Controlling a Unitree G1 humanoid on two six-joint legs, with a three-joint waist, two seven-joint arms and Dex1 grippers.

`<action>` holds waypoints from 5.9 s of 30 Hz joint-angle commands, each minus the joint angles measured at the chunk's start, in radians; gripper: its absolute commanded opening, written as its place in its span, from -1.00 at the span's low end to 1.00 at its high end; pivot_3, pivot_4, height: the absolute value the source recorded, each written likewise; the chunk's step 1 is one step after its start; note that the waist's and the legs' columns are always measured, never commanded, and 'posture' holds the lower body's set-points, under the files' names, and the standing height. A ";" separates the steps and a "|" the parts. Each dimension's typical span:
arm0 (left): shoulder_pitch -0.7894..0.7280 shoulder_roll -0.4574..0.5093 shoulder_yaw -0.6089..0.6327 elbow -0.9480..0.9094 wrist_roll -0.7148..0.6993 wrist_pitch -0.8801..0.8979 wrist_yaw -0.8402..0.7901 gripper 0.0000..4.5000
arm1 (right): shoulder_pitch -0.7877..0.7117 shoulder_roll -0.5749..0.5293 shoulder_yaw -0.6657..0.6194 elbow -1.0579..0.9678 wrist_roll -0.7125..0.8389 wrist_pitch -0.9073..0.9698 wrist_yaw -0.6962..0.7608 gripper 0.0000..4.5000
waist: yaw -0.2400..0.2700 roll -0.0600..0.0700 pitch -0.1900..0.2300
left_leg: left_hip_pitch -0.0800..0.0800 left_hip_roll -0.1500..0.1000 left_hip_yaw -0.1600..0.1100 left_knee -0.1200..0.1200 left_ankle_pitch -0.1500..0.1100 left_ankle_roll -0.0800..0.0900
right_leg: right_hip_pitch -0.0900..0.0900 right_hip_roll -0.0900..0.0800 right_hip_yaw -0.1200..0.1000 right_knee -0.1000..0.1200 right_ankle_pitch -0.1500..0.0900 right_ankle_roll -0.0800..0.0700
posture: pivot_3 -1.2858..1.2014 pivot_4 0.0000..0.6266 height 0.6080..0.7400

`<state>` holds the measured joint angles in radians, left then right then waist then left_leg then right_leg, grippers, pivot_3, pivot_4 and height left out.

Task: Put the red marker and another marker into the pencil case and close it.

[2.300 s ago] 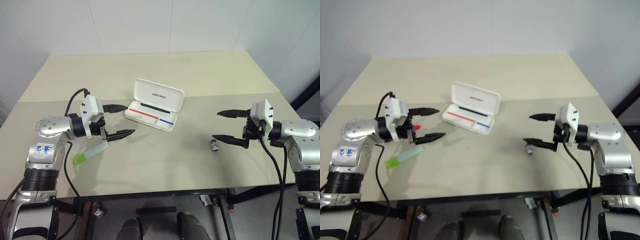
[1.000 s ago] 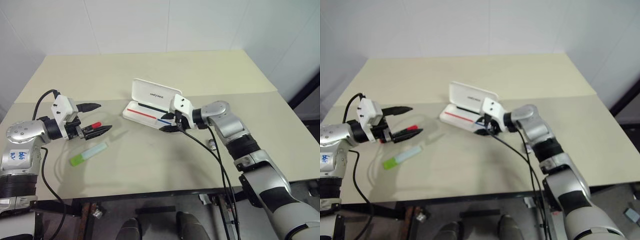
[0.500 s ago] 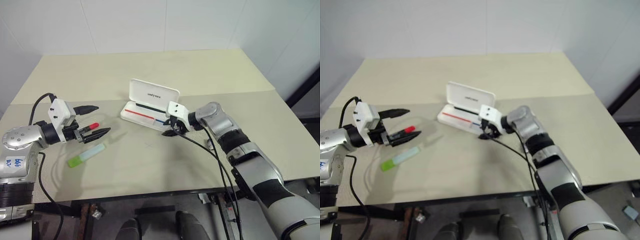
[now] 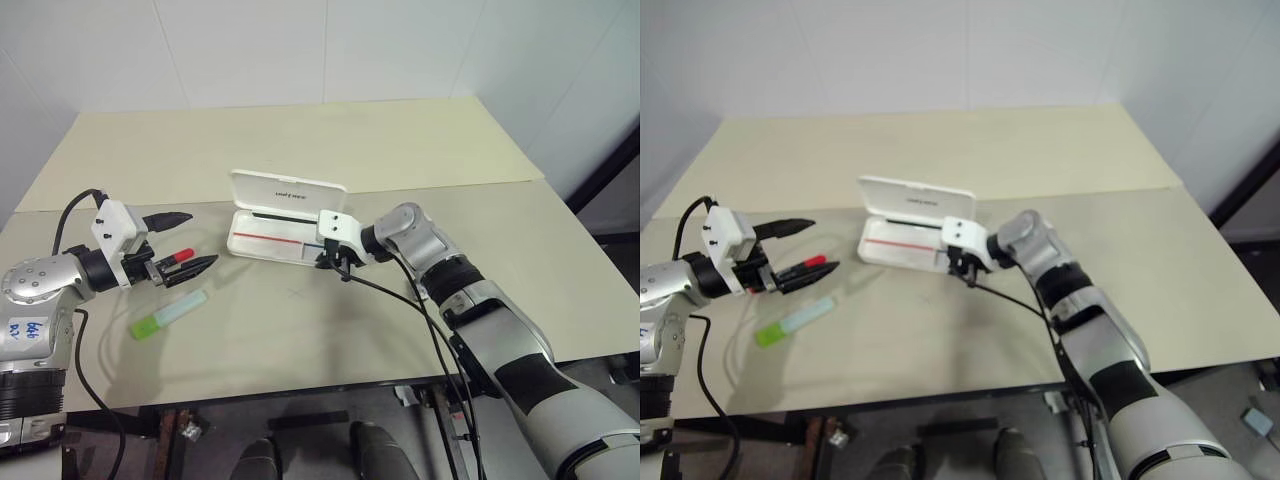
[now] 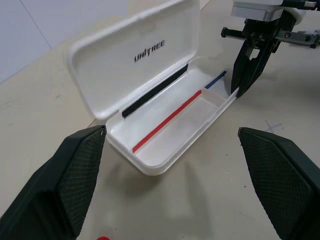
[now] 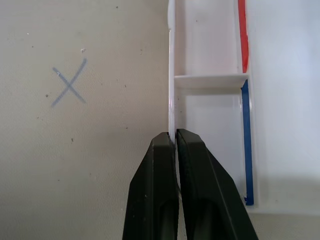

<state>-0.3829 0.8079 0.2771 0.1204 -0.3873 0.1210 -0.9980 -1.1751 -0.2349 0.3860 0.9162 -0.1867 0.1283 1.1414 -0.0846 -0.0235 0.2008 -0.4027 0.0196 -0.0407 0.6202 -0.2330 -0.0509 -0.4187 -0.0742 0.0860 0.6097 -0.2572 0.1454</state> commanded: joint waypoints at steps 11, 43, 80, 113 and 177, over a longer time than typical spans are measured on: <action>-0.077 0.001 -0.011 0.015 -0.007 -0.028 -0.016 1.00 | 0.030 -0.129 -0.066 -0.209 0.084 0.017 0.160 -0.99 | 0.005 0.000 0.000 | -0.002 0.000 -0.001 0.000 0.000 0.000 | 0.000 0.000 -0.001 -0.001 0.000 0.000 | 0.03 -0.52 1.00; -0.027 0.000 -0.150 -0.070 -0.023 -0.019 -0.268 1.00 | 0.358 -0.382 -0.057 -0.509 0.198 -0.162 0.320 -0.99 | 0.004 -0.001 0.001 | -0.001 0.000 0.000 0.002 -0.001 -0.002 | 0.000 0.000 0.000 -0.002 -0.002 0.001 | 0.03 -0.52 1.00; -0.019 0.061 -0.082 -0.002 -0.014 -0.055 -0.223 1.00 | 0.358 -0.418 -0.240 -0.657 0.377 -0.039 0.287 0.28 | 0.007 -0.002 0.001 | 0.000 0.000 -0.001 0.003 -0.001 -0.002 | 0.000 0.000 0.000 0.000 -0.003 0.000 | 0.03 -0.52 1.00; -0.752 0.173 -0.514 1.069 0.651 -0.209 -0.188 1.00 | 0.564 -0.366 -0.458 -1.214 0.810 0.266 -0.034 0.99 | 0.038 -0.009 0.005 | -0.003 0.000 -0.001 0.002 -0.002 -0.001 | -0.002 0.001 -0.001 0.000 -0.004 0.000 | 0.03 -0.52 1.00; -0.668 -0.262 -0.539 0.315 0.420 0.116 -0.359 -0.76 | 0.845 -0.500 -0.605 -1.134 0.726 0.117 -0.108 1.00 | 0.055 -0.013 0.006 | -0.002 0.000 -0.001 0.010 -0.001 -0.001 | -0.002 0.001 0.001 0.007 -0.004 0.001 | 0.03 -0.52 1.00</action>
<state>-1.0182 0.5531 -0.2534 0.4391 0.0198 0.2339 -1.3818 -0.3334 -0.7339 -0.1748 -0.1733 0.5186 0.2445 1.0513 -0.0298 -0.0362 0.2070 -0.4051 0.0193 -0.0417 0.6310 -0.2345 -0.0521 -0.4207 -0.0728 0.0876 0.6169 -0.2607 0.1469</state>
